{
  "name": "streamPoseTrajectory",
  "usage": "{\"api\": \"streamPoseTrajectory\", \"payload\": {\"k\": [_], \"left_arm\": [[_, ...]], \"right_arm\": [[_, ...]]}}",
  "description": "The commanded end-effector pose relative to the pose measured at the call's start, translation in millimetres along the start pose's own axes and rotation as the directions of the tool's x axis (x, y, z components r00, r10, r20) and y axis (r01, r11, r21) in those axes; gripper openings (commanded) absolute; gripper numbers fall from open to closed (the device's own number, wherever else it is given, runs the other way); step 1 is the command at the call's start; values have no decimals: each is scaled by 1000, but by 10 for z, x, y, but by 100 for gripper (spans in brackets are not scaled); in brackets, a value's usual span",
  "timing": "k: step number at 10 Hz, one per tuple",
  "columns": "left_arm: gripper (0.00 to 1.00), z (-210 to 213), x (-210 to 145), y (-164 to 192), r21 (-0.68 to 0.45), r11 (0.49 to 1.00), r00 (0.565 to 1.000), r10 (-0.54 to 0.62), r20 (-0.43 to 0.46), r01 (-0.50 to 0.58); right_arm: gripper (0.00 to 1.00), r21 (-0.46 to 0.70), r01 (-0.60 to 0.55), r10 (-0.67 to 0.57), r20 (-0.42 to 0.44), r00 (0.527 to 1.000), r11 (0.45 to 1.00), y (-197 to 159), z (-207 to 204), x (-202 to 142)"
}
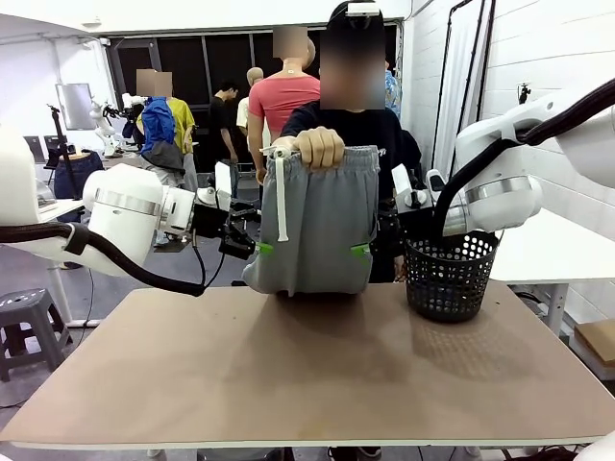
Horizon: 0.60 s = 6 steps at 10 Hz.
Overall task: Fold the training pants.
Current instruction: Grab both ends of the Training pants handed by a person.
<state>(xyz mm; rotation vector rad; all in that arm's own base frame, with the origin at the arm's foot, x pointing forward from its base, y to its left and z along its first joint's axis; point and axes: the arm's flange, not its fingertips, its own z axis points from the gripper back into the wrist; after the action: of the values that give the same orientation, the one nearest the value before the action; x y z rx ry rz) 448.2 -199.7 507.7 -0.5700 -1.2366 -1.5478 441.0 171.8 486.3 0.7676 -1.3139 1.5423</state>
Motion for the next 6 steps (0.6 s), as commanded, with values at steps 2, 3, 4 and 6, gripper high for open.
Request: {"api": "streamPoseTrajectory", "payload": {"k": [2, 3, 4, 6], "left_arm": [[100, -6, 90, -55, 32, 995, 993, 89, 82, -92], [100, -36, 137, -42, 40, 994, 989, 101, 111, -106], [100, -58, 182, -34, 38, 993, 985, 108, 136, -114], [100, -55, 325, -19, 20, 990, 976, 132, 171, -137]], "right_arm": [[100, 40, 32, -37, 142, 989, 999, -16, 72, 164], [100, 61, 26, -37, 173, 984, 998, -12, 86, 193], [100, 71, 27, -40, 189, 981, 997, -27, 85, 195], [100, 53, 57, -65, 159, 985, 997, -33, 83, 202]]}}
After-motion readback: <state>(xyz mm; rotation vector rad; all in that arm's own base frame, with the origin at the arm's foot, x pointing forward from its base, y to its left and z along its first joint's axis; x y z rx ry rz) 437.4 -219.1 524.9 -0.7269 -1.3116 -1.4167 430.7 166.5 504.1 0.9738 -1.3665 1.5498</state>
